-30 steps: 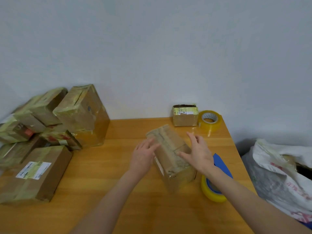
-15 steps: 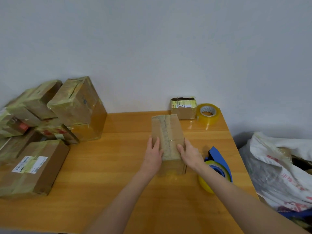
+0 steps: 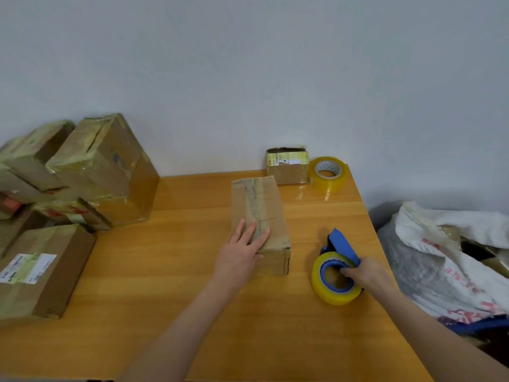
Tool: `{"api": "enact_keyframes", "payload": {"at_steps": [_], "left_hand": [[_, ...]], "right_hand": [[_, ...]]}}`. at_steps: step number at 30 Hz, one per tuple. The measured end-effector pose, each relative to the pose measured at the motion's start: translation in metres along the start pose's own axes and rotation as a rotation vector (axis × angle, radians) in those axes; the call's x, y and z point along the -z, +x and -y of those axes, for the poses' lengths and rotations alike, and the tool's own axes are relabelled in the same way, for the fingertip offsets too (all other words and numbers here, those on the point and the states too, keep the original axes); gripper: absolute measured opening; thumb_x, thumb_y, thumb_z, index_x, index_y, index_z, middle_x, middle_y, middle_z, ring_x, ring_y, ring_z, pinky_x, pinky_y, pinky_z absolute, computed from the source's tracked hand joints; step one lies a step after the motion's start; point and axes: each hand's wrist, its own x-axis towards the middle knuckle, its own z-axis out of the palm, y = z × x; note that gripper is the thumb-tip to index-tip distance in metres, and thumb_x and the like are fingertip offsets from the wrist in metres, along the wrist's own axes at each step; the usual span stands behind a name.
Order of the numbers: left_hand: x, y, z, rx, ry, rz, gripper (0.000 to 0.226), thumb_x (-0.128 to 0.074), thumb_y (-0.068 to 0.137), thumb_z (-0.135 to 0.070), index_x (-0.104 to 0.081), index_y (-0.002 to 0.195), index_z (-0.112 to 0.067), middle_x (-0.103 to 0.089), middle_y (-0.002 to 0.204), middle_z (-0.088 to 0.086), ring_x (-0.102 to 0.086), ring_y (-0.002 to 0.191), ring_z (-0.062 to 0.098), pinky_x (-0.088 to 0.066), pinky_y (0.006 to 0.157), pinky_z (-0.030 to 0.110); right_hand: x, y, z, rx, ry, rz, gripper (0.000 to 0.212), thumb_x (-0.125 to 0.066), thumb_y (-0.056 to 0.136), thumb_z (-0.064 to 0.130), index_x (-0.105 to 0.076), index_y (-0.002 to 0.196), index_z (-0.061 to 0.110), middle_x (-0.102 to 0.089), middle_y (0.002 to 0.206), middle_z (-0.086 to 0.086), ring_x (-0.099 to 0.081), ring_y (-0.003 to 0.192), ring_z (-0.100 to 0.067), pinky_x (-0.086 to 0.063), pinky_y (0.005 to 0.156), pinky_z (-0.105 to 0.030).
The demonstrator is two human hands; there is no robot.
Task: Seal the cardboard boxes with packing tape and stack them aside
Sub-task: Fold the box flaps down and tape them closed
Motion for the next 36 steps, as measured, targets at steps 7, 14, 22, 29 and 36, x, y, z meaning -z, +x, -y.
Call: {"api": "enact_keyframes", "payload": {"at_steps": [7,14,22,29,36], "left_hand": [[-0.004,-0.001,0.006,-0.035,-0.155,-0.059,0.058,-0.049,0.098,-0.029,-0.024,0.150,-0.033,-0.014,0.160,0.001,-0.004,0.148,0.028,-0.022,0.118,0.044],[0.000,-0.001,0.006,-0.020,-0.122,-0.021,0.060,-0.045,0.099,-0.032,-0.015,0.151,-0.037,-0.005,0.161,-0.003,0.004,0.149,0.022,-0.016,0.120,0.037],[0.014,-0.005,0.006,-0.018,-0.127,0.030,0.067,-0.051,0.094,-0.045,-0.014,0.150,-0.039,-0.005,0.161,-0.007,0.005,0.148,0.016,-0.004,0.121,0.044],[0.076,0.003,-0.020,0.286,-1.370,-0.103,0.064,-0.055,0.082,-0.056,-0.050,0.133,-0.017,-0.059,0.127,-0.004,-0.057,0.109,0.005,-0.050,0.084,0.019],[0.083,0.001,-0.020,0.446,-1.678,0.116,0.041,-0.059,0.089,-0.048,-0.064,0.103,-0.011,-0.072,0.099,0.001,-0.066,0.096,0.015,-0.056,0.082,0.031]], "right_hand": [[-0.007,-0.002,0.023,0.044,0.216,0.034,0.034,-0.074,0.083,0.019,-0.044,0.070,0.009,-0.042,0.059,-0.005,-0.039,0.047,-0.018,-0.029,0.046,-0.029],[0.001,-0.014,0.032,-0.081,0.684,0.256,0.043,-0.075,0.077,0.018,-0.057,0.114,0.005,-0.065,0.101,-0.016,-0.063,0.082,-0.032,-0.053,0.067,-0.039],[0.083,-0.056,0.063,0.440,0.481,0.126,0.078,-0.079,0.040,0.033,-0.051,0.113,0.032,-0.063,0.105,-0.001,-0.067,0.084,-0.018,-0.050,0.065,-0.026],[0.123,-0.098,0.084,0.753,0.338,0.210,0.073,-0.082,0.053,0.022,-0.049,0.117,0.035,-0.063,0.105,0.001,-0.068,0.081,-0.005,-0.053,0.065,-0.017],[0.115,-0.112,0.097,0.872,0.094,0.262,0.084,-0.079,0.044,0.045,-0.045,0.120,0.031,-0.058,0.112,0.004,-0.065,0.089,-0.003,-0.052,0.069,-0.020]]}}
